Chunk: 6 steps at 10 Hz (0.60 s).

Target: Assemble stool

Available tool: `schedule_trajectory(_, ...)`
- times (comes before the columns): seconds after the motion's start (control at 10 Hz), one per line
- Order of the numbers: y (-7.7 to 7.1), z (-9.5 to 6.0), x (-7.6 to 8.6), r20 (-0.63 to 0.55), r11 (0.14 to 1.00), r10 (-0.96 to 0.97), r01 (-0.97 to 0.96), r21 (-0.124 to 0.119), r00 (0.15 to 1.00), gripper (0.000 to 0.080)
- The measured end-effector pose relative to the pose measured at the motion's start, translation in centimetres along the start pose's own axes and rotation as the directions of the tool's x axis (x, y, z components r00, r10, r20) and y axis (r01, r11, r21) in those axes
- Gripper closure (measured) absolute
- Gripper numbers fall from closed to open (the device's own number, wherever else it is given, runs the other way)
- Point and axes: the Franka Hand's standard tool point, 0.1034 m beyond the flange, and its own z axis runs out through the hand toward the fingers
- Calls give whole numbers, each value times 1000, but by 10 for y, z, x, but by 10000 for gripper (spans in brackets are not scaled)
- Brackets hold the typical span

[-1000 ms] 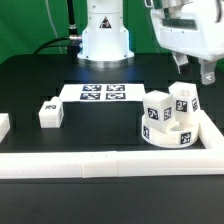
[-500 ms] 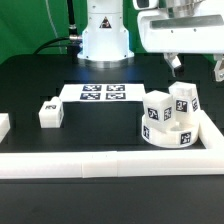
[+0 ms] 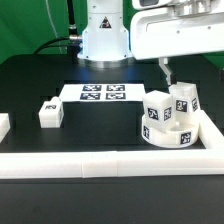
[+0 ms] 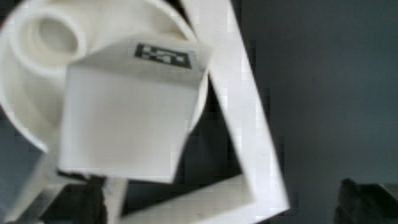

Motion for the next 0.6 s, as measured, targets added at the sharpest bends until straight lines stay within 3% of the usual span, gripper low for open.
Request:
schedule_trajectory(0.4,2,0,2,-7,963,-270,270,-13,963,150)
schedule_trajectory(0.6,4,1,3,-14,898,-439,439,-19,898,150)
